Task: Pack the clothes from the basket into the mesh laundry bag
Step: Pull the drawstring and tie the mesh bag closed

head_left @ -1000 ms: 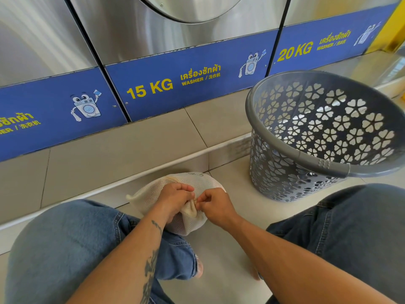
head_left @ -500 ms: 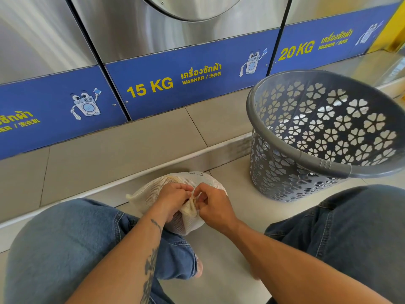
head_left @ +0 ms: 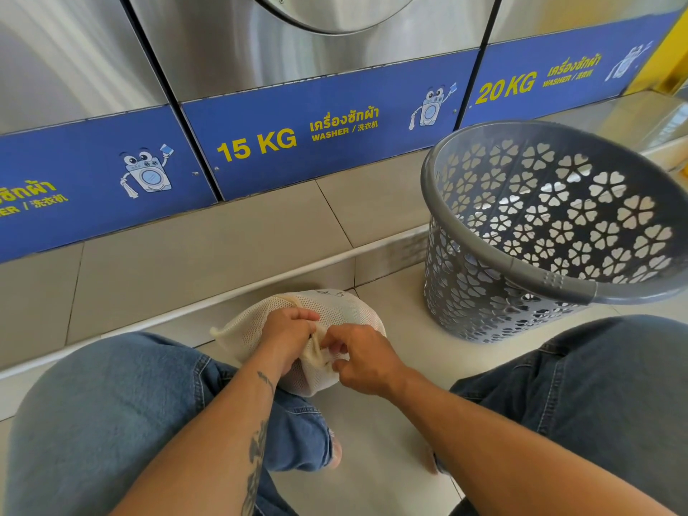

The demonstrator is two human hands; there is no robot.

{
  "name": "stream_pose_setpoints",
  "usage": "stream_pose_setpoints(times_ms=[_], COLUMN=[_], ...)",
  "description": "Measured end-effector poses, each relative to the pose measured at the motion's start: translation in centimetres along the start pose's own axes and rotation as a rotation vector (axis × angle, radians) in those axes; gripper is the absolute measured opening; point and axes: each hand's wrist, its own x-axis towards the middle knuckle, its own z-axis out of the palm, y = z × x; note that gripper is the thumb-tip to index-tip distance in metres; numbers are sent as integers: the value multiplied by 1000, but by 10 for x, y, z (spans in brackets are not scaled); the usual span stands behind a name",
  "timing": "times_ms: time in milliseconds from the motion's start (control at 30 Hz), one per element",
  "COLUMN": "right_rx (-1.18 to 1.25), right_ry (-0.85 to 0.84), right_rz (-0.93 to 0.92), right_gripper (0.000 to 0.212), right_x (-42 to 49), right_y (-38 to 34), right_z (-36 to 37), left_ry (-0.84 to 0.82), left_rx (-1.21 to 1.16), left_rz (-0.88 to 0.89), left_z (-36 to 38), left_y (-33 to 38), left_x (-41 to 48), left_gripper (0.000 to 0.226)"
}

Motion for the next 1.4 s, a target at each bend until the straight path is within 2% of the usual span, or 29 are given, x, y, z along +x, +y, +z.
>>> stream_pose_setpoints(times_ms=[300,467,533,667,1000,1267,1400], right_rx=[-27,-53,42,392,812,763,713], right_ry=[-79,-123,-92,64,112,-67,0], right_rz=[-17,-27,6,196,378,424,418], right_gripper=[53,45,37,29,39,41,44], right_x=[3,7,7,5,17,14,7], right_y=[2,1,1,-1,-3,1,1], right_z=[-8,-4,-1,7,12,0,-15], left_ry=[36,45,56,72,77,67,-8], left_rx=[-95,-115,-131,-169,-228,-131,-63], left_rz=[-13,-8,0,19,46,147,301], left_z=[-3,-4,-3,-1,2,6,13], left_y=[-2,-2,0,4,15,29,50], left_x=[3,2,2,5,6,2,-7], left_gripper=[23,24,24,24,24,30,30])
